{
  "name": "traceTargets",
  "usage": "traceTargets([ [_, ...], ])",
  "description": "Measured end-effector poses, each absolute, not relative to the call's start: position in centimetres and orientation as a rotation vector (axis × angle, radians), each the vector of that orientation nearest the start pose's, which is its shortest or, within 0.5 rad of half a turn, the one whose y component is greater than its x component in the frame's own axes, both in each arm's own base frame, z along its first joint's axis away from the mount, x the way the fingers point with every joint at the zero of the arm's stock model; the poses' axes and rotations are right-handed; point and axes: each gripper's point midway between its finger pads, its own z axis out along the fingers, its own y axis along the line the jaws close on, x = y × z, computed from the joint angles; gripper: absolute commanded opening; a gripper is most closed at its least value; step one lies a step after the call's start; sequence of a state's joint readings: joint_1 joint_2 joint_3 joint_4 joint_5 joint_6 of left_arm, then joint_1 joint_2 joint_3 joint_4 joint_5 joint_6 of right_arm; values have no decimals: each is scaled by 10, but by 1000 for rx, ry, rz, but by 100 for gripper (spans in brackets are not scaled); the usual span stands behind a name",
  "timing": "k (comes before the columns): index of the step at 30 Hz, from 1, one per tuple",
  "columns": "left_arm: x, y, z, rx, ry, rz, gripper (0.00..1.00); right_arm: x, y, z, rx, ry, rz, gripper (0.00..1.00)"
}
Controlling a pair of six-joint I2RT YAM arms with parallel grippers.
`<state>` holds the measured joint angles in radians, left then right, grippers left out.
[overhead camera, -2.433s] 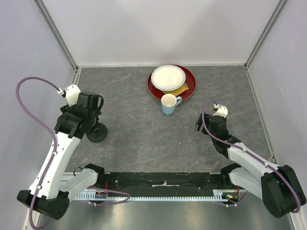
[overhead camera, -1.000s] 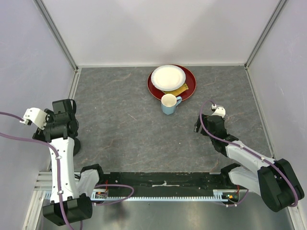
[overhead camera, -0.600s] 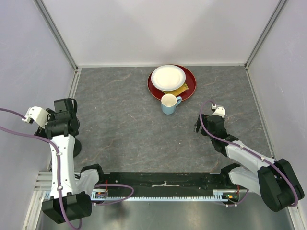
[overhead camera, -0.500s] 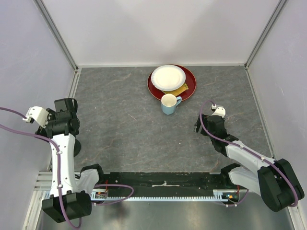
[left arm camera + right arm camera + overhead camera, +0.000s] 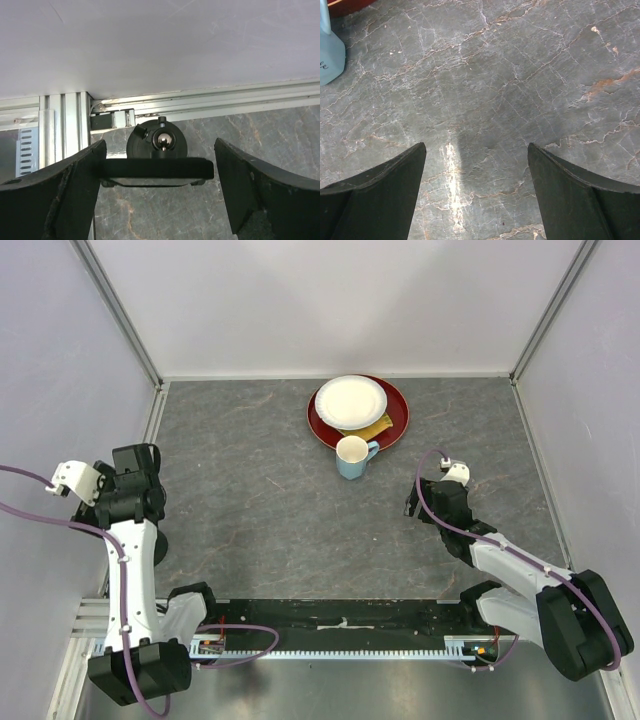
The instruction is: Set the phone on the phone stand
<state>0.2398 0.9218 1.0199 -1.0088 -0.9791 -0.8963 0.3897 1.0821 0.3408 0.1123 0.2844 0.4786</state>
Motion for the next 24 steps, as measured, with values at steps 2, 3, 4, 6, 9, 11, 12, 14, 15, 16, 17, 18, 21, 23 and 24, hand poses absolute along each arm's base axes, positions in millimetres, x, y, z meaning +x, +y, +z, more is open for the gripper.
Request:
traceTargets([
  [2,165,172,238,-1452,1540,818,95,285,84,50,254,2162,183,89],
  [3,166,173,239,-1452,1533,814,95,285,84,49,254,2163,182,89],
  [4,166,173,240,-1453,1526,810,96,285,84,49,254,2164,182,89],
  [6,166,173,242,-1453,1516,800,96,285,84,48,254,2167,180,89],
  [9,166,172,249,-1453,1493,772,97,285,84,47,254,2171,178,89],
  [11,166,170,256,-1453,1472,735,97,285,84,46,253,2173,177,89],
  [12,166,169,261,-1452,1462,714,97,285,84,46,253,2174,176,88],
  [14,168,167,272,-1445,1443,669,97,285,84,46,253,2175,176,88],
  [15,170,165,280,-1440,1433,639,97,285,84,45,253,2177,175,89],
  [16,172,163,288,-1432,1422,605,97,285,84,45,253,2177,175,88],
  [17,175,161,295,-1422,1414,571,95,285,84,45,253,2179,174,88],
  [18,178,159,302,-1409,1406,533,94,284,83,44,253,2180,173,88],
  [21,189,151,320,-1333,1396,419,86,285,84,44,252,2183,172,88],
  [23,200,141,332,-1241,1399,325,86,285,84,43,252,2186,170,88],
  [24,206,136,336,-1196,1407,282,86,285,84,43,252,2188,169,88],
])
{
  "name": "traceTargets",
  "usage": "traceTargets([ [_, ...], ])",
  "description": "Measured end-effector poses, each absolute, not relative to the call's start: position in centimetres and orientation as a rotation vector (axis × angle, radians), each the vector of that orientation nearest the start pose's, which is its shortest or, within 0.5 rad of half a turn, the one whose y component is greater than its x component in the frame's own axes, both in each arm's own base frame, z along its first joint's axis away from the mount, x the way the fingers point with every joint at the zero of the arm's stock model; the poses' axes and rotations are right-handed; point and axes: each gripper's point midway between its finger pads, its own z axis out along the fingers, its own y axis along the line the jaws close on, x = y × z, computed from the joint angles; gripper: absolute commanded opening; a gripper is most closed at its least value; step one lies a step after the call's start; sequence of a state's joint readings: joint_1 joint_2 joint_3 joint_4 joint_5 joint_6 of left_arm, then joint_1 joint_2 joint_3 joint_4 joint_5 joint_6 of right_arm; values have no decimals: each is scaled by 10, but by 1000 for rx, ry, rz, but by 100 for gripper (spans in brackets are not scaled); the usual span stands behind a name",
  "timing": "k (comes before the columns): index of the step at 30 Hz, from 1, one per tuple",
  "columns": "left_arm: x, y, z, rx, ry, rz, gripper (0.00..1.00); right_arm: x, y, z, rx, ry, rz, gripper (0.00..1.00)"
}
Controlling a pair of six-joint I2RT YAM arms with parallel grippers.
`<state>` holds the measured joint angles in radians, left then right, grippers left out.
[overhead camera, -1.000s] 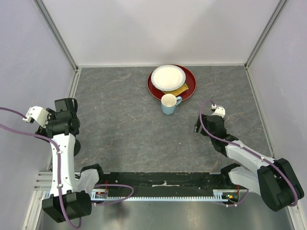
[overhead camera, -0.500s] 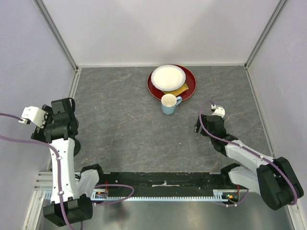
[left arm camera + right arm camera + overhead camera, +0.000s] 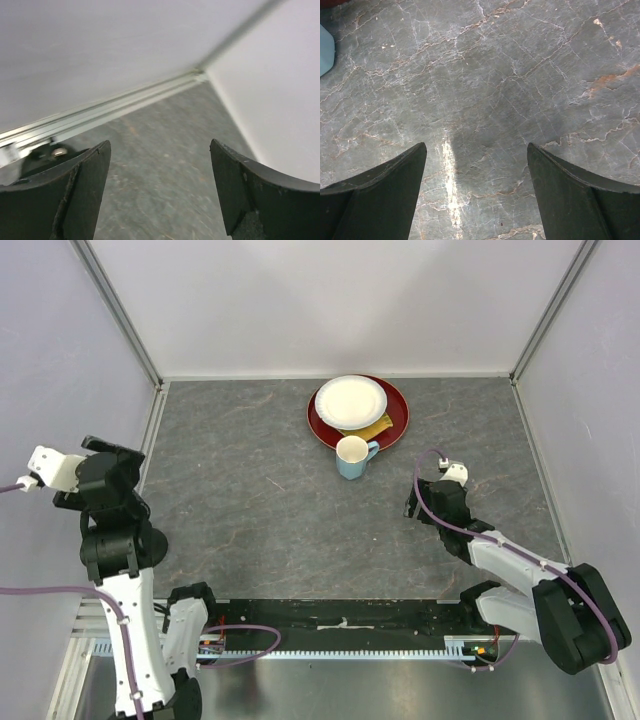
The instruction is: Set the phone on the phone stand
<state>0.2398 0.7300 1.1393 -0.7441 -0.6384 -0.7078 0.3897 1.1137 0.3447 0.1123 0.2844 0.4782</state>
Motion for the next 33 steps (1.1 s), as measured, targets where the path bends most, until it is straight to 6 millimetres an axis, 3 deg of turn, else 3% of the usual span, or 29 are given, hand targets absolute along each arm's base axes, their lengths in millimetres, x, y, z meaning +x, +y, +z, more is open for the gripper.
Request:
traceTargets([
  [3,228,111,351,-1013,1432,110,85,285,84,42,251,2191,167,88],
  [7,271,55,355,-707,1487,-203,83,285,84,41,251,2195,165,88],
  [12,306,-23,310,-420,1660,-515,81,286,84,42,251,2192,166,88],
  [14,312,-65,289,-278,1755,-590,81,287,84,43,251,2190,167,88],
  [18,297,-131,260,1,1858,-671,82,287,84,45,252,2183,170,91],
  [21,286,-150,241,115,1884,-681,82,289,85,57,256,2140,193,94],
  [27,268,-159,190,161,1977,-691,84,288,83,89,272,2015,248,98],
  [30,255,-163,185,156,1944,-738,84,284,81,99,277,1965,270,98],
  [33,241,-164,194,136,1859,-793,86,281,80,106,280,1922,292,98],
])
